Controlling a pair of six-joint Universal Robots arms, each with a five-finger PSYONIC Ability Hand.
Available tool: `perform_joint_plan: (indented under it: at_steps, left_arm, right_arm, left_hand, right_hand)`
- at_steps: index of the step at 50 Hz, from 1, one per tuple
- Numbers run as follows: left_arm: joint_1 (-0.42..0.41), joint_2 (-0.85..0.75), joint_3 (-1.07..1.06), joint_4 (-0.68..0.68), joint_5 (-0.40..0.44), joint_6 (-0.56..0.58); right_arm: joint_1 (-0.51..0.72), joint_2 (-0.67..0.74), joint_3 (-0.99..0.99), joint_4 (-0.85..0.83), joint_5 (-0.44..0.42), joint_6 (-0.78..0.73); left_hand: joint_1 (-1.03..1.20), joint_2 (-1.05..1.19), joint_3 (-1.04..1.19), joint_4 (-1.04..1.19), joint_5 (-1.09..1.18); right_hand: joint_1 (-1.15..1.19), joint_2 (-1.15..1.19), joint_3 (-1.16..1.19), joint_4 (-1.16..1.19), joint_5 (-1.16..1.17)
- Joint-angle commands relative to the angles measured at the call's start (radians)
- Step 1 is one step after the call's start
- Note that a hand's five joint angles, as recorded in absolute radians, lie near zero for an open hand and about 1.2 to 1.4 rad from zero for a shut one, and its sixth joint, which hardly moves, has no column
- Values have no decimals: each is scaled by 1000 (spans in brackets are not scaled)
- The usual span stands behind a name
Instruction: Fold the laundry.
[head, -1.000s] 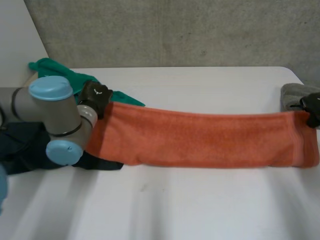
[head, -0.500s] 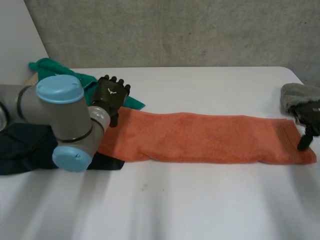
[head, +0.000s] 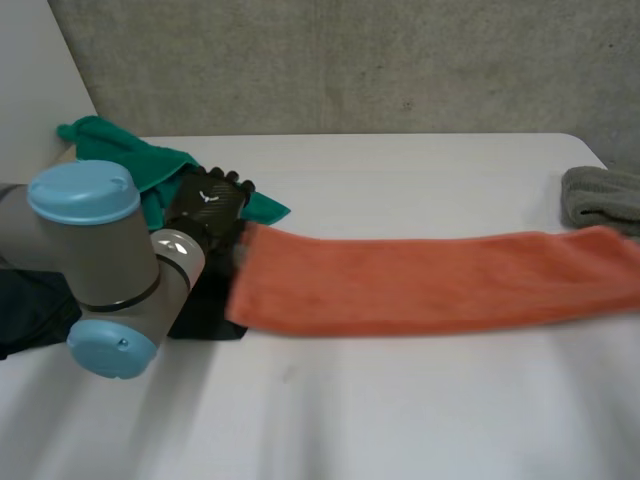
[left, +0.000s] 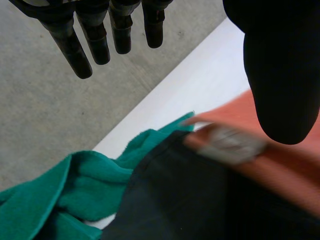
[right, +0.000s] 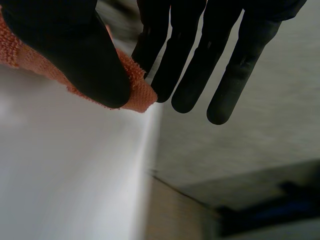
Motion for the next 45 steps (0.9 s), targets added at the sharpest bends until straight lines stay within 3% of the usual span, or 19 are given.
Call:
perform_joint_plan:
  at_steps: [1,2,10,15,19,23,24,25,26,27,30,34,40,45]
  left_arm:
    - [14,77,-60,1,4,1]
    - [16,82,-66,0,5,1]
    - [22,113,-111,1,15,-1]
    - [23,131,-138,1,14,-1]
    - [19,132,-155,3,13,-2]
    - [10,128,-164,20,13,-2]
    - [8,128,-167,24,13,-2]
    - [8,126,-169,29,13,-2]
    - [7,125,-171,32,13,-2]
    - [5,123,-171,37,13,-2]
    - [-7,123,-171,37,13,-2]
    - [-36,122,-168,38,13,-2]
    - [-67,122,-157,43,13,-2]
    - [-124,108,-148,43,15,-1]
  right_arm:
    - [-63,-61,-53,33,29,-226]
    - [-51,-61,-53,36,27,-232]
    - [434,-64,-67,-76,-63,-208]
    - [725,-58,-36,-159,-185,-218]
    - [902,26,-40,-168,-250,-237]
    - [999,132,-69,-158,-247,-277]
    - [1006,138,-70,-158,-244,-287]
    - [1008,140,-70,-158,-233,-289]
    - [1005,140,-70,-158,-215,-288]
    - [997,135,-64,-158,-169,-266]
    - [977,105,-53,-153,-39,-149]
    - [864,-30,10,-83,41,35]
    - [692,-93,120,100,-70,217]
    - [539,-81,209,123,-78,138]
  left_hand:
    - [-22,-35,-35,-29,-48]
    - [-22,-35,-35,-29,-48]
    - [-22,-35,-35,-29,-48]
    - [-22,-35,-35,-29,-48]
    - [-22,-35,-35,-29,-48]
    - [-22,-35,-35,-29,-48]
    - [-22,-35,-35,-29,-48]
    - [-22,-35,-35,-29,-48]
    - [-22,-35,-35,-29,-48]
    - [-22,-35,-35,-29,-48]
    - [-22,-35,-35,-29,-48]
    - [-22,-35,-35,-29,-48]
    - [-22,-35,-35,-29,-48]
    - [-22,-35,-35,-29,-48]
  right_hand:
    - [295,215,210,201,248]
    - [295,215,210,201,248]
    - [295,215,210,201,248]
    - [295,215,210,201,248]
    - [295,215,210,201,248]
    - [295,215,210,201,248]
    - [295,215,210,201,248]
    - [96,16,10,1,49]
    - [-249,-329,-335,-344,-296]
    - [-927,-1006,-1012,-1021,-973]
    - [-927,-1006,-1012,-1021,-973]
    - [-927,-1006,-1012,-1021,-973]
    - [-927,-1006,-1012,-1021,-973]
    - [-927,-1006,-1012,-1021,-973]
